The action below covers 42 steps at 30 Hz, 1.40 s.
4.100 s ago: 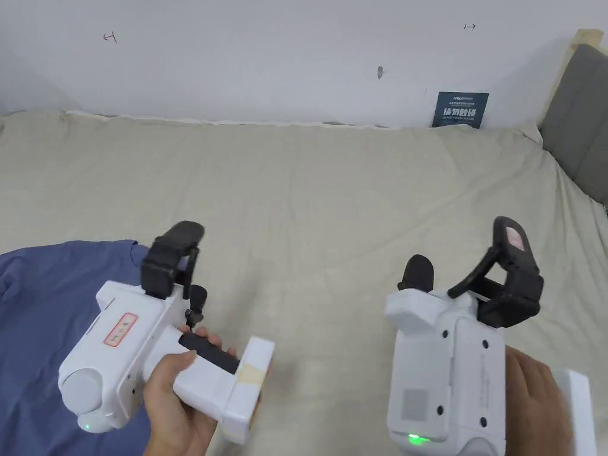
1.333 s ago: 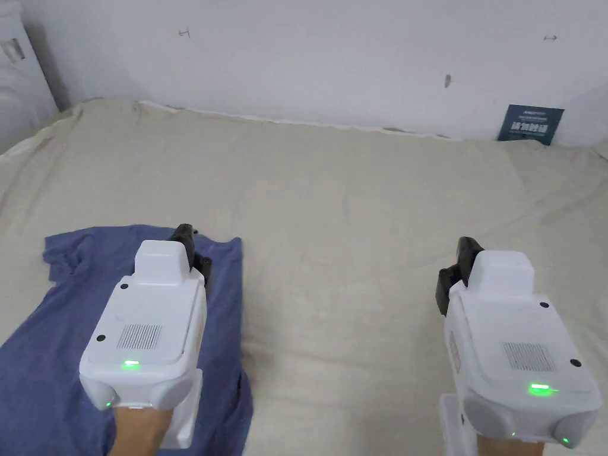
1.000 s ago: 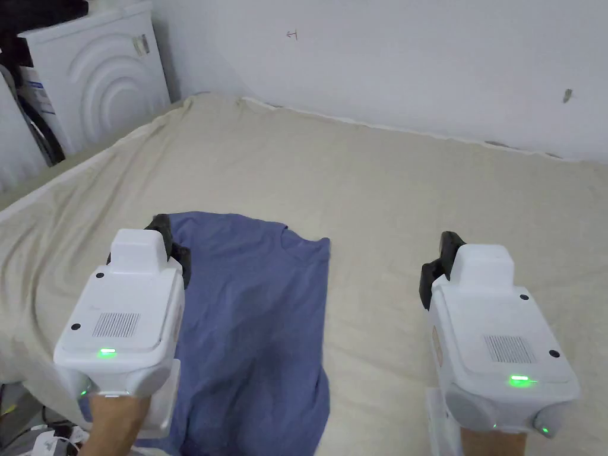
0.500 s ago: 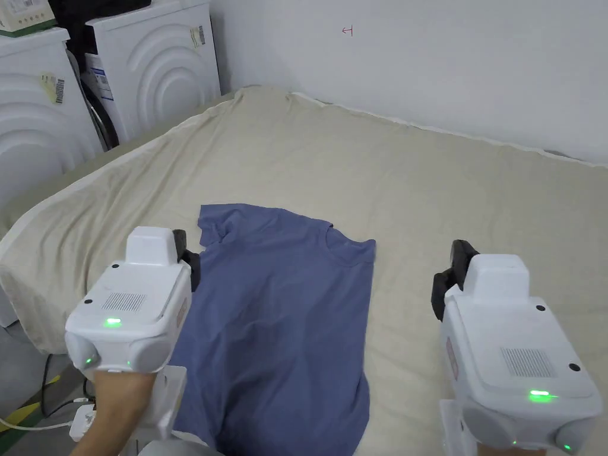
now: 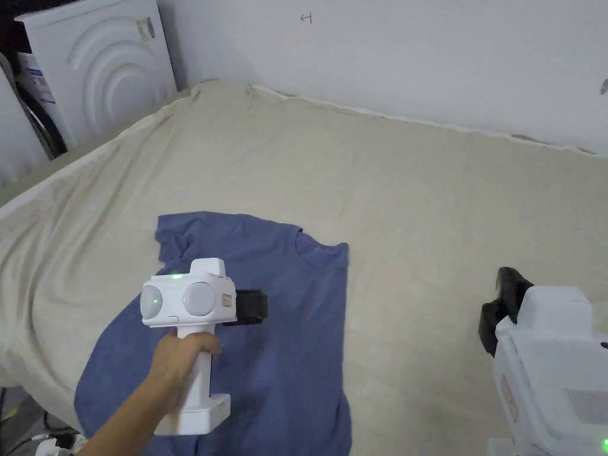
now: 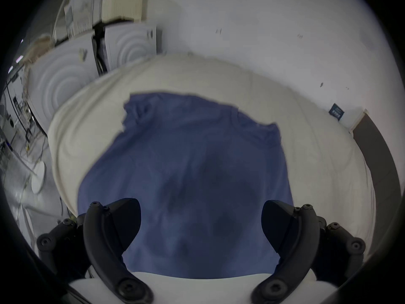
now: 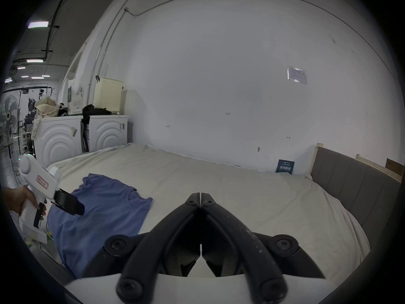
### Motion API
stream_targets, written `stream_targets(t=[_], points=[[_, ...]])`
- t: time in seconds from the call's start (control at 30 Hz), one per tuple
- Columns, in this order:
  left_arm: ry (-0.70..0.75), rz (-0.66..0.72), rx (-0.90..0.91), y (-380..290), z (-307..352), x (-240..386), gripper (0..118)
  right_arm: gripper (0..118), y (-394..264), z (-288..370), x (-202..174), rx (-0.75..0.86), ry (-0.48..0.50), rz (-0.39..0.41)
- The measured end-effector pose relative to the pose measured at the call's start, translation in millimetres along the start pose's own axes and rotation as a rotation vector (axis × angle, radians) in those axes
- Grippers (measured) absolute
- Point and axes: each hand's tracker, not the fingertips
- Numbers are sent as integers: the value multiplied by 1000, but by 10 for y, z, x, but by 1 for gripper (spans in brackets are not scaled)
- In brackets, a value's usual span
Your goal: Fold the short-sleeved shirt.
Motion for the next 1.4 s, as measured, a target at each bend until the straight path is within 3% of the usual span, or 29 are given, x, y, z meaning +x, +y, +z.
stream_targets(t=[0.17,0.2,0.3,0.37,0.47,0.5,0.67,0.9,1.23,1.4], points=[[28,52,-135,-100,-601,93,105,1,-126,-109,163,-45,-19,5],[39,37,-159,-136,-683,113,97,1,-149,-134,187,-55,-23,8],[120,-67,-74,-228,-605,257,89,1,-207,-178,264,-77,-27,22],[63,-92,-56,-234,-540,288,66,1,-226,-192,305,-84,-32,22],[74,-124,-44,-266,-504,345,7,1,-230,-186,366,-85,-34,6],[96,-129,-36,-268,-500,319,2,1,-226,-177,386,-85,-33,1],[-21,24,56,-232,-135,159,2,1,-194,-60,480,-70,-33,-11],[-182,39,167,-33,751,304,2,1,-125,213,696,-27,-55,-27],[-460,-287,469,413,2296,1661,2,1,-73,700,1130,26,-142,-49],[-573,-433,519,458,2623,2418,2,1,-69,910,1399,41,-213,-58]])
